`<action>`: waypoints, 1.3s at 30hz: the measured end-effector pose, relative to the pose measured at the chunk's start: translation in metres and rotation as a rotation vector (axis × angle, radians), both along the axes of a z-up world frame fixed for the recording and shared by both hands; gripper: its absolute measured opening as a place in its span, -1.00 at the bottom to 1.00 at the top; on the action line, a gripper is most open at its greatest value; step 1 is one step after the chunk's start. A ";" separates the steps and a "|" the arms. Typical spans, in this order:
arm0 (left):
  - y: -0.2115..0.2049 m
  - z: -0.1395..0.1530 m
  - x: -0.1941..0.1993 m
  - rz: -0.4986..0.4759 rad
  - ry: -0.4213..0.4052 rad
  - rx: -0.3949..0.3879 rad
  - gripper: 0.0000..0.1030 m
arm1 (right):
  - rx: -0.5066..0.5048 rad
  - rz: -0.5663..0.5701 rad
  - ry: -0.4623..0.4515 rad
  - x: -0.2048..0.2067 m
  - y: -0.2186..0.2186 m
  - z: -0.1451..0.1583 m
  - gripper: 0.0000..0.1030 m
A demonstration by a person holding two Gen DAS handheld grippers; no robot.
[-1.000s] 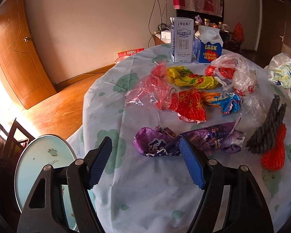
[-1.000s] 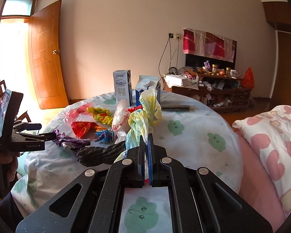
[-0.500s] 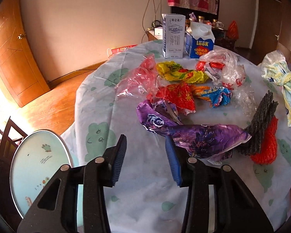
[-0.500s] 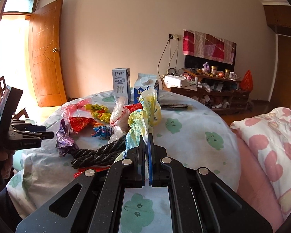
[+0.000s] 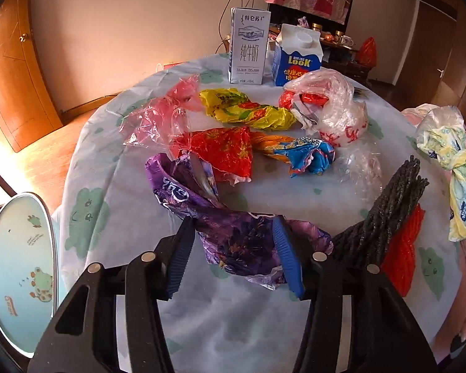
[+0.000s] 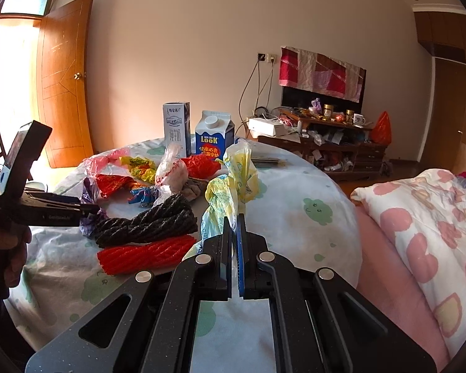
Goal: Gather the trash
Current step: 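Grasp the purple wrapper with the left tool while the right tool grasps a plastic bag, then carry the purple wrapper and plastic bag over the light-blue bin with both tools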
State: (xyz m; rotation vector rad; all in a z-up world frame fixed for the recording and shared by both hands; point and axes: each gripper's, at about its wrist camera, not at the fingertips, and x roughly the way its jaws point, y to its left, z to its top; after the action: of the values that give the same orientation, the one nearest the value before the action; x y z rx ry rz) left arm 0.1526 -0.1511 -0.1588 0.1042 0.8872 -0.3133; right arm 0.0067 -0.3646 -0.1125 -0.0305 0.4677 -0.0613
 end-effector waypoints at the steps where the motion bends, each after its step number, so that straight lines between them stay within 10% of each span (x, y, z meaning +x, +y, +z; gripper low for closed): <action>1: 0.001 0.001 0.000 -0.001 0.000 -0.002 -0.38 | 0.001 0.006 -0.008 0.000 0.001 0.002 -0.94; 21: 0.130 0.060 -0.041 0.165 -0.174 0.093 -0.62 | 0.061 0.298 -0.075 0.062 0.111 0.030 -0.93; 39: 0.228 0.054 -0.047 0.391 -0.206 0.173 -0.62 | 0.007 0.566 -0.040 0.148 0.230 0.020 -0.93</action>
State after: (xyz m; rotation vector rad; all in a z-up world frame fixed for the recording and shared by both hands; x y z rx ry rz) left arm 0.1053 0.0769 -0.1046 0.1182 0.7097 0.1384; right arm 0.1544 -0.1343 -0.0930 -0.1533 0.4050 0.4945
